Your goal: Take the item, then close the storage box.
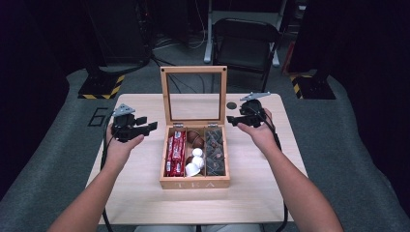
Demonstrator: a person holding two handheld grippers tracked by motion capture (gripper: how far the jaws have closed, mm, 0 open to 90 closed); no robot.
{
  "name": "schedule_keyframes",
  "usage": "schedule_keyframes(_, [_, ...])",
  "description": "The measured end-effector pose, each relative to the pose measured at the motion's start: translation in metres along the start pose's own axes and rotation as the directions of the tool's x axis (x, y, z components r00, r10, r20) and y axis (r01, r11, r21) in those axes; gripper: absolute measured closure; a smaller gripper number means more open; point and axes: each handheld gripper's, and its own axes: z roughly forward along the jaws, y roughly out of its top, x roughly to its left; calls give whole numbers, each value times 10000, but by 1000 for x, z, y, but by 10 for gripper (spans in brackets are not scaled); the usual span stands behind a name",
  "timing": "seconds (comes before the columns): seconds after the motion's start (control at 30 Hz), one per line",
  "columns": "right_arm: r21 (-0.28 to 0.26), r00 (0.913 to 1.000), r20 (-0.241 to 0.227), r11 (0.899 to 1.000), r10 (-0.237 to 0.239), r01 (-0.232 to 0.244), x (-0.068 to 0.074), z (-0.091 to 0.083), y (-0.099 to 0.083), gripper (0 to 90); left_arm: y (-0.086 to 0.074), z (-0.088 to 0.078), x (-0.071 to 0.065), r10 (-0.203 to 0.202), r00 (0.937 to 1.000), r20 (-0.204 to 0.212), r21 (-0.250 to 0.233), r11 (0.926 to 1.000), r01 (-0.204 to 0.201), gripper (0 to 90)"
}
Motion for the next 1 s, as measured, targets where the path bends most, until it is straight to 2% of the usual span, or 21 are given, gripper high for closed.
schedule_keyframes(0.4, [10, 9997, -250, 10000, 43, -43, 13, 17, 13, 340, 0, 0, -1, -14, 10000, 26, -58, 10000, 14, 449])
schedule_keyframes(0.47, [4, 9996, -250, 9999, -104, 104, 13, 20, 15, 340, 0, 0, -1, -22, 10000, 36, -52, 10000, 22, 449])
schedule_keyframes(0.5, [20, 9996, -269, 10000, 12, -11, 13, 20, 16, 340, 0, 0, -1, -25, 10000, 40, -58, 10000, 25, 450])
schedule_keyframes(0.53, [-9, 9996, -283, 10000, -93, 92, 13, 22, 17, 340, 0, 0, -1, -22, 10000, 41, -49, 10000, 22, 449])
schedule_keyframes(0.73, [160, 9996, -254, 9998, 112, -108, 13, 28, 19, 336, 0, 0, -1, -25, 10000, 54, -64, 10000, 25, 450])
schedule_keyframes(0.8, [96, 9998, -203, 9999, -42, 43, 11, 31, 20, 334, 0, 0, -1, -4, 10000, 73, -55, 10000, 5, 450])
schedule_keyframes(0.83, [161, 9998, -181, 9998, 128, -125, 11, 33, 21, 335, 0, 0, -2, 9, 10000, 89, -39, 10000, -9, 449])
schedule_keyframes(0.87, [133, 9999, -112, 9999, -47, 49, 9, 34, 21, 334, 0, 0, -2, 31, 9999, 97, -33, 10000, -31, 449])
schedule_keyframes(0.9, [149, 9998, -99, 9998, 144, -143, 9, 35, 22, 334, 0, 0, -2, 30, 9999, 105, -19, 10000, -29, 449])
schedule_keyframes(1.0, [85, 9996, -76, 9996, 268, -268, 6, 39, 26, 333, 0, 1, -3, 43, 9999, 119, -36, 10000, -42, 449])
